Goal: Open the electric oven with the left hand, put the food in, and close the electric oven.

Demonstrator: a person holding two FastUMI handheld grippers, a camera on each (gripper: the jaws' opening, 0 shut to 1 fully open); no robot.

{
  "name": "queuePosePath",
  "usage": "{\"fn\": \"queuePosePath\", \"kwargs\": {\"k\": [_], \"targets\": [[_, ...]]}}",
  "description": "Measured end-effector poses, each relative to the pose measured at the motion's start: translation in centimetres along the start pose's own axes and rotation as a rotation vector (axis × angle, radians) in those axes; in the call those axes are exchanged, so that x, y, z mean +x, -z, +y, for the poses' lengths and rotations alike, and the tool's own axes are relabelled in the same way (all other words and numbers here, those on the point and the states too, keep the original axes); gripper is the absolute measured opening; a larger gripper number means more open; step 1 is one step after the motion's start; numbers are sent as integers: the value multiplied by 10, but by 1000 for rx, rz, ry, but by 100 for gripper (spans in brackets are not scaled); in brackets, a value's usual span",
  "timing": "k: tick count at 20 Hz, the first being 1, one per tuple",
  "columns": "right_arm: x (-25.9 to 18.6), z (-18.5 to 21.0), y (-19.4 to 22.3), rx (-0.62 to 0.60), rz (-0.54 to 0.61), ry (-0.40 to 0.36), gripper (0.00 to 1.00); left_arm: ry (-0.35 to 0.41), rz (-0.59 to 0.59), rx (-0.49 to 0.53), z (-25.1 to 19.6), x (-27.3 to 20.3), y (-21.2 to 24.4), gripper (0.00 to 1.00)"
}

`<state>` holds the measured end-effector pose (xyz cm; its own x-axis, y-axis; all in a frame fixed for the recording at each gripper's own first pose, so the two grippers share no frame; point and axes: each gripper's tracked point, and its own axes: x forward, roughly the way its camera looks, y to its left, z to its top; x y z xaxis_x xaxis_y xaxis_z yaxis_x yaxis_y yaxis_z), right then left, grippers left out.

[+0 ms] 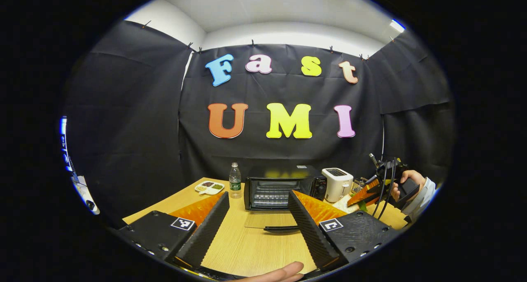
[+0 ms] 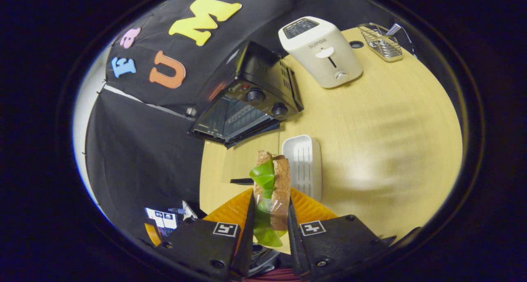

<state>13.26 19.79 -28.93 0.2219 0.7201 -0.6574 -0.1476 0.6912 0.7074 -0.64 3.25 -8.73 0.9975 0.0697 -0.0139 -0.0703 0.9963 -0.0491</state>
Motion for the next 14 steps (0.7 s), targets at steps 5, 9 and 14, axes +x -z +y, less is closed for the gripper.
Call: {"fn": "queuePosePath", "kwargs": {"k": [5,9,14], "targets": [[43,48,12,70,-145,-142,41,2,-7,-18,14,-13,6,94],[92,71,-20,227,-422,-233,41,-14,4,-7,36,-20,13,94],[150,95,-59,408,-651,-338,41,-21,7,-14,56,-19,21,94]]}}
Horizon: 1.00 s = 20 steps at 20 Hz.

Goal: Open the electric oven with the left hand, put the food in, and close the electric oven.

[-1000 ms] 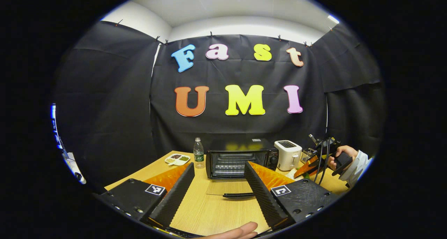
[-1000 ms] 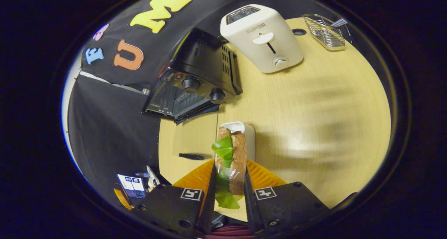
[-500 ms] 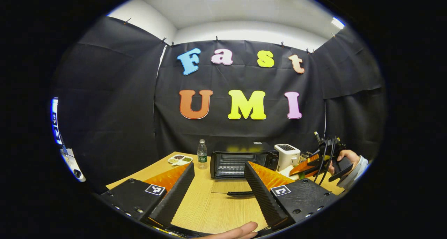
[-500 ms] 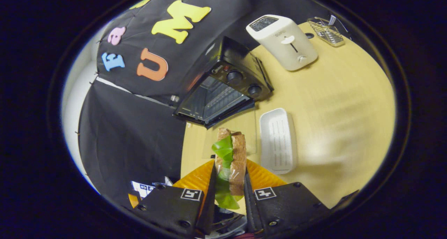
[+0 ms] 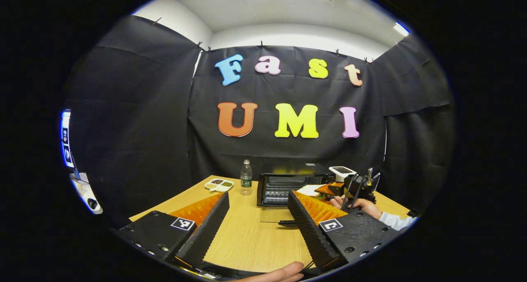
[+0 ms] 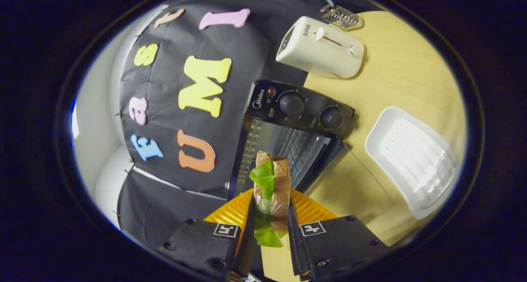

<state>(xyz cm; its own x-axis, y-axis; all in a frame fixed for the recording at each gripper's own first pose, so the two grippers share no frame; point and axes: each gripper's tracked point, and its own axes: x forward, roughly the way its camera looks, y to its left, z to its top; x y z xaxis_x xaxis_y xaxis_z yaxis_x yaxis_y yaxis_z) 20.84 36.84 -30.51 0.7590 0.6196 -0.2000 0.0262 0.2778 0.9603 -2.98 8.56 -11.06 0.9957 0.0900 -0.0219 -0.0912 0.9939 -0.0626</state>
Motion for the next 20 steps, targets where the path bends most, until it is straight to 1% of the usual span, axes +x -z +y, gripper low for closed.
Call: {"fn": "queuePosePath", "kwargs": {"k": [2,4,5,7,9,10,13,14,15,17,20], "targets": [[29,-3,2,13,-84,1,41,-6,18,-1,5,4,8,94],[61,-9,3,14,-161,20,41,13,39,-7,4,8,16,94],[77,-12,8,0,-171,37,41,20,47,-8,5,12,19,94],[101,-12,9,-41,-213,44,41,3,79,2,13,16,29,94],[118,-11,0,-94,-289,41,41,-5,86,22,14,18,32,94],[130,-10,-4,-102,-315,40,41,-4,90,27,14,18,34,94],[153,-16,-10,-97,-352,80,41,-4,120,40,10,20,46,94],[156,-16,-12,-95,-367,83,31,-12,132,39,10,20,50,94],[157,-18,-8,-102,-368,85,41,-11,141,33,9,20,52,94],[157,-18,-9,-116,-384,94,43,8,136,21,2,20,50,94],[162,-18,-6,-137,-377,100,48,15,125,3,3,20,48,94]]}}
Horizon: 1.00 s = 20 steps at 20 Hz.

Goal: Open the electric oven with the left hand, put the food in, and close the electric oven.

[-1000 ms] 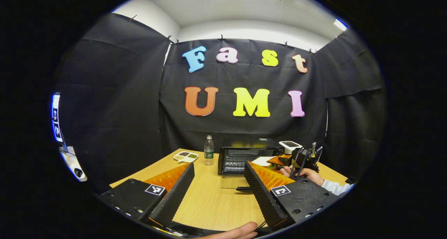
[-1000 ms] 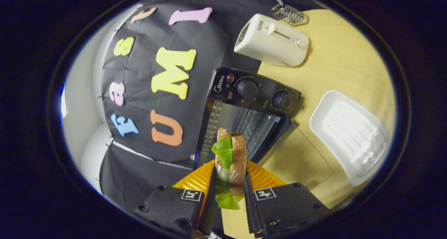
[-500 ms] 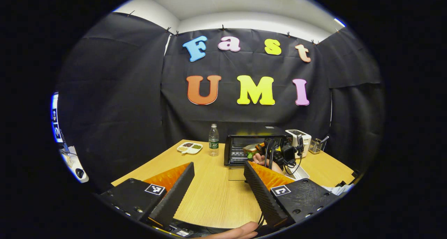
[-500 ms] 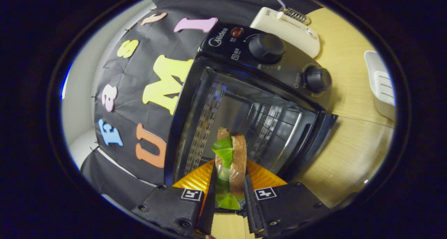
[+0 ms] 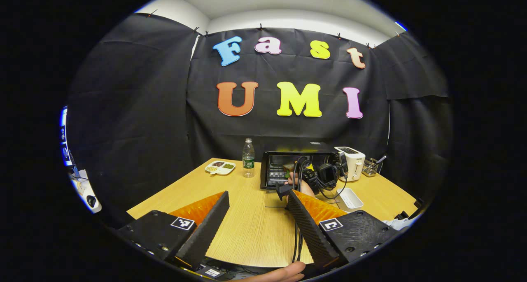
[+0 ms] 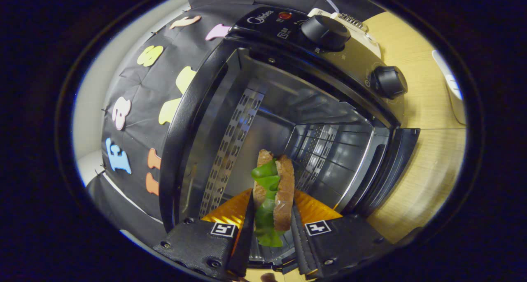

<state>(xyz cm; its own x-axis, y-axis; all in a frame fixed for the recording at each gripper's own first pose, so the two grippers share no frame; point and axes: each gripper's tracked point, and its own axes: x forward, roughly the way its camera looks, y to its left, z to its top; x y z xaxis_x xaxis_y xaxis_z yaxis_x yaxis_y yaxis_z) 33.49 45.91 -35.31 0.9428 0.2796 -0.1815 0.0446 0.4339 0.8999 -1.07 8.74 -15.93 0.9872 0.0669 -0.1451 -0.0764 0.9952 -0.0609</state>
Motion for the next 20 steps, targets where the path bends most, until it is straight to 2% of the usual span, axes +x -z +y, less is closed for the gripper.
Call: {"fn": "queuePosePath", "kwargs": {"k": [2,3,4,5,6,8,9,10,11,12,13,17,20], "targets": [[0,2,3,-37,12,-2,51,10,4,-12,-1,-2,3,94],[-1,0,7,-80,24,14,39,11,8,-15,0,-1,5,94],[-1,2,10,-116,23,14,60,5,15,-19,3,-2,7,94],[-3,4,10,-150,18,17,55,2,17,-23,5,-1,9,94],[-3,8,8,-185,13,19,74,2,18,-29,7,-2,9,94],[-5,10,12,-266,7,31,88,2,21,-45,10,-4,11,94],[-6,10,16,-314,17,35,77,4,21,-52,11,-5,11,94],[-7,9,20,-372,33,38,93,3,19,-59,12,-5,11,94],[-8,9,24,-430,55,42,80,4,20,-66,14,-5,13,94],[-7,7,28,-478,73,49,82,6,20,-69,14,-8,13,94],[-8,7,29,-506,95,60,97,8,19,-69,16,-8,13,94],[-6,7,45,-613,209,75,99,18,23,-64,17,-10,17,94],[-6,2,49,-806,283,123,100,16,17,-75,22,-11,18,94]]}}
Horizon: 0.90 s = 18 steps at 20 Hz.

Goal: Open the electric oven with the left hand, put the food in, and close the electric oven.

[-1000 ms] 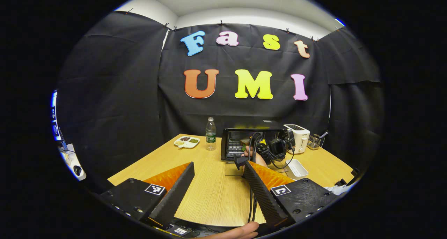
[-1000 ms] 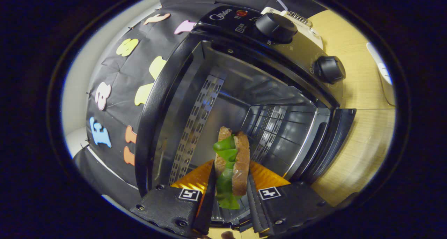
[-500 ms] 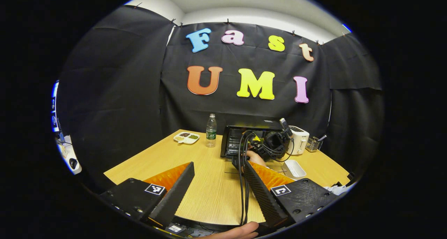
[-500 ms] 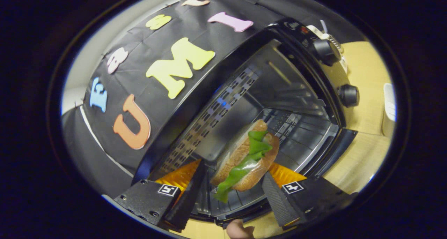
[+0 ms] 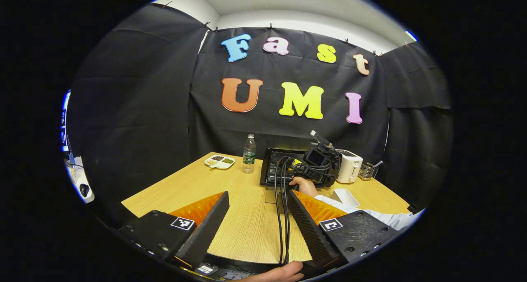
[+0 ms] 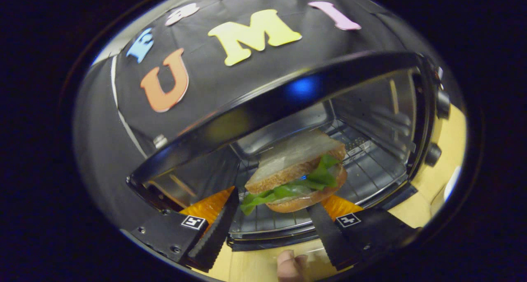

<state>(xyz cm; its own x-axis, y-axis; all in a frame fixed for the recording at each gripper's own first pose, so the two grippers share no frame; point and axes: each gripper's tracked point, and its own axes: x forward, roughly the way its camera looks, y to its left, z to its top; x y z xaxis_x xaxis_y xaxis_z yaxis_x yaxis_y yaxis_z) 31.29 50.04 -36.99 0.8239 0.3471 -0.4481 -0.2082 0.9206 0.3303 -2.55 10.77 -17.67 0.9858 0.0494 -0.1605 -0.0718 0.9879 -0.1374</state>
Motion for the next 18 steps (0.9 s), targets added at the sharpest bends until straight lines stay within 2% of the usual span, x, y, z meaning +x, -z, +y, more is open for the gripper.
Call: {"fn": "queuePosePath", "kwargs": {"k": [3,7,10,11,12,13,14,18], "targets": [[-4,-6,9,-164,74,35,100,-5,1,-14,3,0,2,94],[-12,-4,14,-228,182,26,100,-11,0,-25,5,-4,2,94],[-26,-7,20,-323,273,29,100,-18,-4,-21,4,-5,0,94],[-32,-5,22,-334,301,18,90,-16,-5,-19,4,-6,-1,94],[-36,-5,20,-347,310,17,100,-16,-8,-16,4,-7,-1,94],[-41,-2,16,-356,317,3,90,-17,-12,-12,4,-8,-2,94],[-50,-2,16,-367,333,-6,100,-20,-15,-5,3,-8,-3,94],[-86,-5,13,-335,388,-31,100,-34,-13,11,2,-9,-4,94]]}}
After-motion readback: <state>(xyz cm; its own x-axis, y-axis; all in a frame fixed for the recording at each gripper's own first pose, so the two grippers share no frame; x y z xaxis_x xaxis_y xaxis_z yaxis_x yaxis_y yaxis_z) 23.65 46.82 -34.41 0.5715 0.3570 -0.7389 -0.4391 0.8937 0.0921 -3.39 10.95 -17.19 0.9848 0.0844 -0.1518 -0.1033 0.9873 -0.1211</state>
